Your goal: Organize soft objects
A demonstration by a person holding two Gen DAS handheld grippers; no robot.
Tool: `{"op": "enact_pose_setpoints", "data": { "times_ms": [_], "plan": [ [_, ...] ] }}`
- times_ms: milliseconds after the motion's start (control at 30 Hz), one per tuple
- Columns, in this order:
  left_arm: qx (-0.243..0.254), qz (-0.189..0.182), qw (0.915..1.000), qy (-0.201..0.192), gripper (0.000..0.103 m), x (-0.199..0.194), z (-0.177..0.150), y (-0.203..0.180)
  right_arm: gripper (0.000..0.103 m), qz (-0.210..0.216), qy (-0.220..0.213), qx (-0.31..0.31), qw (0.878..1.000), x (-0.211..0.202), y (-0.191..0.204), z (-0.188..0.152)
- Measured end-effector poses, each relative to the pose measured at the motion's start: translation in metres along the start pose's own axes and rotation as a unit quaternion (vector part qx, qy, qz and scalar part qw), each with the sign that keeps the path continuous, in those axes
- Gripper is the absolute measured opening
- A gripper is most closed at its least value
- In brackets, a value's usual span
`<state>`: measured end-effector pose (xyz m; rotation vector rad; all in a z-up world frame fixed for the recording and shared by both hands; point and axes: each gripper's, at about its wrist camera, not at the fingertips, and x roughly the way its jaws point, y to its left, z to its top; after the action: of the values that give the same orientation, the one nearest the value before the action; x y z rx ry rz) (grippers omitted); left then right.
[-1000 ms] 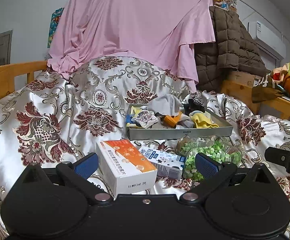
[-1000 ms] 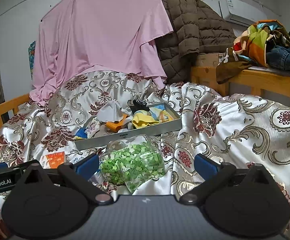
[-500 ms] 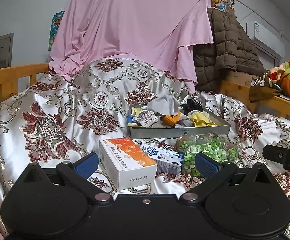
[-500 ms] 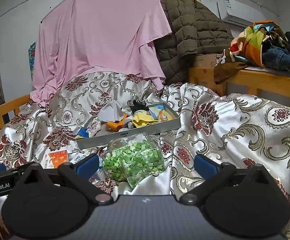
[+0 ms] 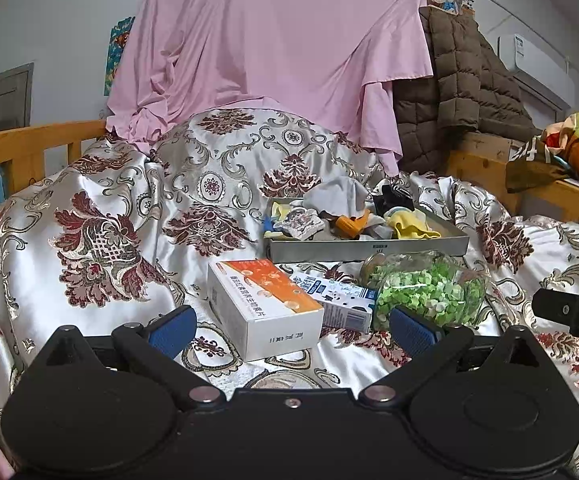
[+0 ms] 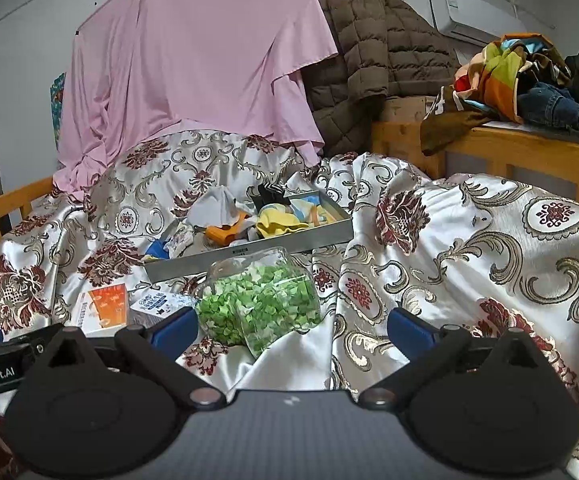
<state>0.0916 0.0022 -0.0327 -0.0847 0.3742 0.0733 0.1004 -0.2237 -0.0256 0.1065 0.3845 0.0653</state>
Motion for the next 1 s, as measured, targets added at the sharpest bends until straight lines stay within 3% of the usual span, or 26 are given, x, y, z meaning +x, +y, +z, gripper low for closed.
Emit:
{"op": "enact_pose_setpoints", "data": {
  "times_ms": [1000],
  "plan": [
    [0.014, 0.004, 0.9999, 0.002, 0.102, 0.0000, -0.0054, -0.0001, 0.103, -0.010, 0.005, -0.008, 1.000, 0.0019, -0.0008, -0.0073]
  ]
}}
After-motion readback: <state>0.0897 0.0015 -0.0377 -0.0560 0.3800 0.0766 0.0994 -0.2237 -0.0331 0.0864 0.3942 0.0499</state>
